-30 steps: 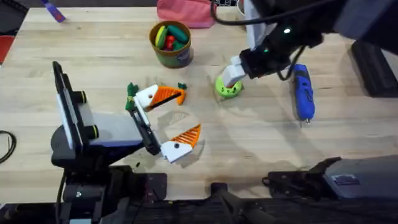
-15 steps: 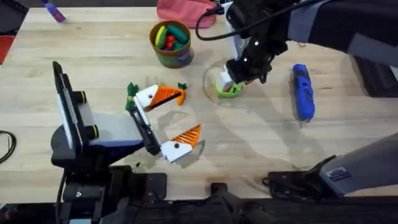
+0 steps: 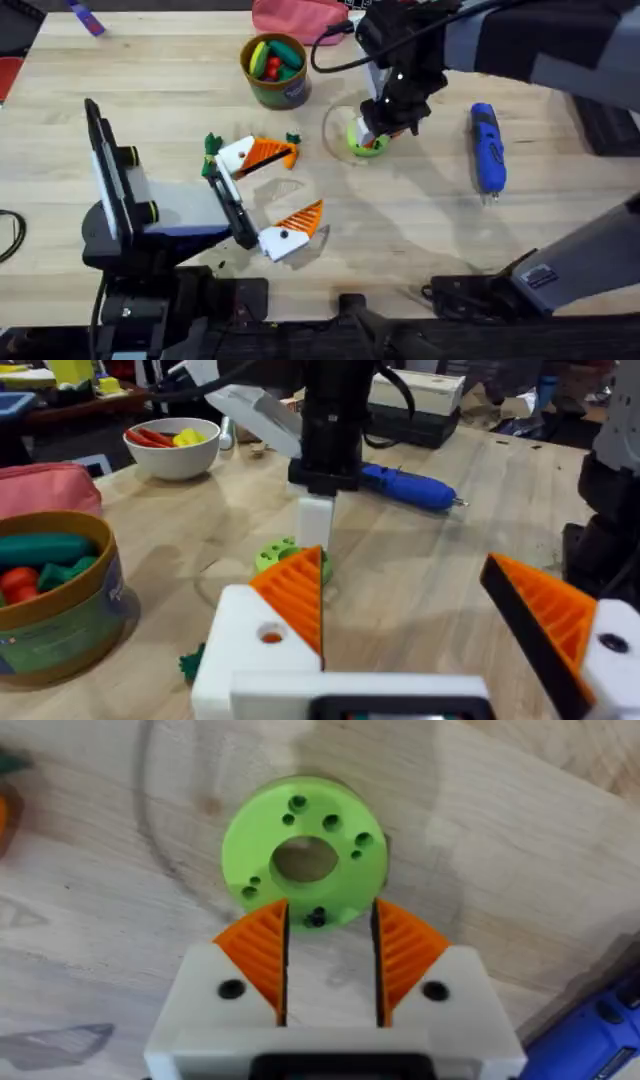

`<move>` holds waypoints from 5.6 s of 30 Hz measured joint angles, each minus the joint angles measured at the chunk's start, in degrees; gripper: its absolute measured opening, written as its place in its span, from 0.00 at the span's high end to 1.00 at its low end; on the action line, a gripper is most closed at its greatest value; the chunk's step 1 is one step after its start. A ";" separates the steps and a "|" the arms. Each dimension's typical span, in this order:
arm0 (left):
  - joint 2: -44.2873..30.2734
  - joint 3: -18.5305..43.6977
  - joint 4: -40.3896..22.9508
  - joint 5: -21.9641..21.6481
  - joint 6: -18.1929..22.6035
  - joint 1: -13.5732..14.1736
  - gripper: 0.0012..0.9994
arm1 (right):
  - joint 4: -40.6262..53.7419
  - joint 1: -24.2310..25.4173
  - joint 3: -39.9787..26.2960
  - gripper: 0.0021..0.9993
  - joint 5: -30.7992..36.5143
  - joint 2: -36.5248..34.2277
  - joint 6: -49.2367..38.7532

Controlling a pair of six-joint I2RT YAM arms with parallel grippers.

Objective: Pick up the gripper from the table and insert it into the empty holder that is missing its gripper. Then pick up a screw, insert it into the mounting hole, and use the screwdriver to tighten it. Finally, clean up the table by picking up the vegetable and placing it into the bucket.

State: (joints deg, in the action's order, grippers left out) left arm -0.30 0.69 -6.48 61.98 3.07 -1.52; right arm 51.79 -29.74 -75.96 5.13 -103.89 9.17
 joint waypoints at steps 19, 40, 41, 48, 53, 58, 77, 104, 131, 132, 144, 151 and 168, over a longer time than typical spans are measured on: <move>-0.02 0.00 0.00 0.00 0.00 0.00 0.01 | -0.16 -0.82 -0.20 1.00 0.22 -1.41 0.44; 0.00 0.00 0.00 0.00 0.00 0.00 0.01 | 24.94 -2.01 -29.91 1.00 0.23 6.66 -2.31; -0.02 0.00 0.00 0.00 0.00 0.00 0.01 | 25.89 -2.55 -31.71 1.00 0.24 6.66 -3.00; -0.02 0.00 0.00 0.00 0.00 0.00 0.01 | 27.14 -11.11 -39.46 1.00 0.26 6.66 -8.38; -0.02 0.00 0.00 0.00 0.00 0.00 0.01 | 25.64 -18.93 -39.94 1.00 0.24 6.64 -12.66; 0.00 0.00 0.00 0.00 0.00 0.00 0.01 | 22.69 -25.56 -39.95 1.00 0.20 6.64 -16.42; -0.02 0.00 0.00 0.00 0.00 0.00 0.01 | 16.24 -33.07 -40.11 1.00 -0.68 0.73 -22.78; -0.02 0.00 0.00 0.00 0.00 0.00 0.01 | 17.10 -33.92 -40.13 1.00 -1.55 -4.45 -23.60; -0.17 0.00 -0.04 -0.02 -0.70 0.00 0.01 | 15.50 -34.01 -40.30 1.00 -1.51 -6.98 -24.00; -0.17 0.00 -0.07 0.02 -0.70 0.00 0.01 | 15.46 -34.01 -40.30 1.00 -1.53 -6.99 -24.00; -0.17 0.00 -0.10 0.18 -0.73 -0.09 0.01 | 15.87 -33.29 -40.78 0.27 0.63 -6.98 -24.23; -0.17 0.00 -0.10 0.21 -0.73 -0.11 0.01 | 15.94 -32.39 -41.24 0.04 1.72 -6.88 -23.90; -0.11 0.00 -0.09 0.39 -0.20 -0.11 0.01 | 17.45 -25.22 -39.10 0.03 -1.55 2.93 -9.64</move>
State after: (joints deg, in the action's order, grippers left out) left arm -0.40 0.69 -6.57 62.37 2.87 -1.63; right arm 69.24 -54.95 -115.06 3.58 -100.96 -0.48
